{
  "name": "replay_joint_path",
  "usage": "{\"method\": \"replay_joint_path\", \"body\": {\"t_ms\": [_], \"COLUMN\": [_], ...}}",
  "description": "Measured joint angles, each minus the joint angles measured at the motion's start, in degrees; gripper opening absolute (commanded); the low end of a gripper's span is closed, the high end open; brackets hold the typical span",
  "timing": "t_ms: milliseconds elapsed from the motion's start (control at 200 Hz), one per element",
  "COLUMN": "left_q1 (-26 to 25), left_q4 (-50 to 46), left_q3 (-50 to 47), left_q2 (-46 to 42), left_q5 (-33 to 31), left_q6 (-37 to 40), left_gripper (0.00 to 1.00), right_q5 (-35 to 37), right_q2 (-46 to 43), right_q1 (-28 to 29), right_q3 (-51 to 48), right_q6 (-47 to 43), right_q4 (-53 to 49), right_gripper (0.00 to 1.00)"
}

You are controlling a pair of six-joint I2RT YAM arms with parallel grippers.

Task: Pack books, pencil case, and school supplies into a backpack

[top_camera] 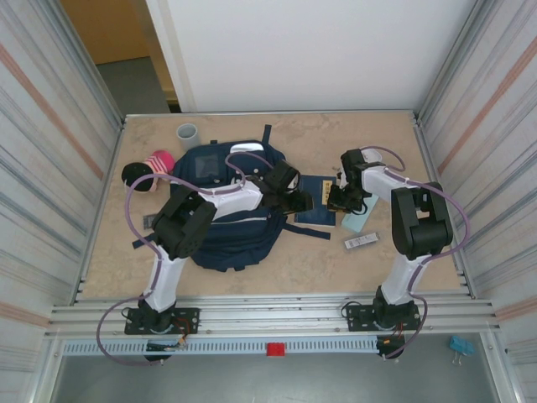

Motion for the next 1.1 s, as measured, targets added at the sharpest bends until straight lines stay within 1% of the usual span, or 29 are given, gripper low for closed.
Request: {"method": "replay_joint_path", "body": {"t_ms": [80,641,837,1097], "left_q1": [0.0,0.0,0.07,0.07], "left_q4": [-1.11,-0.59,-0.85,-0.55], "left_q3": [0.68,-0.35,-2.29,-3.06], "left_q2": [0.17,-0.46,-1.68,-1.99], "left_q5": [-0.5,-1.49,-3.93,-4.46], "left_q6": [0.68,3.39,4.48,4.46], "left_gripper": [0.58,0.6,0.6,0.58], "right_q5": [-0.02,-1.4,-1.57,-2.47], "right_q2": [-0.11,-2.47,-2.84,-3.21], "right_q1": [0.0,-0.28,-0.35,-0.57], "right_q3": [-0.22,-3.54,-3.93,-4.61], "right_q6": [0.0,1.05,1.07,1.11], "right_q4": [0.22,1.33,1.31,1.77], "right_gripper": [0.23,0.22,0.21,0.2]}}
